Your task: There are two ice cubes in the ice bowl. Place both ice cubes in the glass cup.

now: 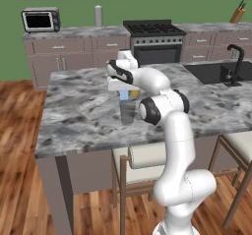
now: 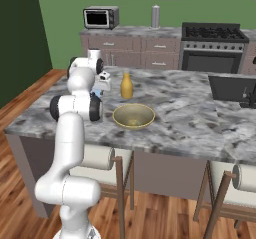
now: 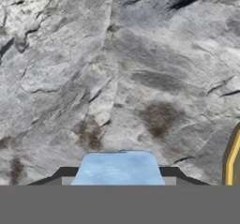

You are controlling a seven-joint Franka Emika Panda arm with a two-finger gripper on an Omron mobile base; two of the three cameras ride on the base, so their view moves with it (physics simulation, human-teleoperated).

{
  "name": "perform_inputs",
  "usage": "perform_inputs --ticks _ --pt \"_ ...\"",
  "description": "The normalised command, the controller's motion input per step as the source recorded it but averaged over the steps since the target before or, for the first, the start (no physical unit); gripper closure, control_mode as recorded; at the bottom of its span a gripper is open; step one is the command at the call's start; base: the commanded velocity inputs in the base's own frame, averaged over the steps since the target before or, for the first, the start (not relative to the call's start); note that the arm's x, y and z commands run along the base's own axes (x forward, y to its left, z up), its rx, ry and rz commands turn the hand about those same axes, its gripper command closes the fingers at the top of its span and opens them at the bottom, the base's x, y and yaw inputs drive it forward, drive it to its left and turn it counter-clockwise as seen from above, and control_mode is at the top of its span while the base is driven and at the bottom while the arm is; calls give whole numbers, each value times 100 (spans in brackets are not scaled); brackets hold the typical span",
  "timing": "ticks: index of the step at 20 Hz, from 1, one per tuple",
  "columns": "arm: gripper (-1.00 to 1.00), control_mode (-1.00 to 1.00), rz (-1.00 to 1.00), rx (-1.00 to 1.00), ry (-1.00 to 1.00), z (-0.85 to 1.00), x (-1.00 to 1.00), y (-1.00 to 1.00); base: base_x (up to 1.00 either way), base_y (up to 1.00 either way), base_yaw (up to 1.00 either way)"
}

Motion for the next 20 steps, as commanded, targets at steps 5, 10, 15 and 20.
perform_inputs --ticks 5,10,15,20 --pt "100 -100 0 0 2 0 0 0 0 0 0" --pt "100 -100 0 0 0 0 0 0 0 0 0" --pt "100 -100 0 0 0 0 0 0 0 0 0" --pt "100 -100 0 0 0 0 0 3 0 0 0"
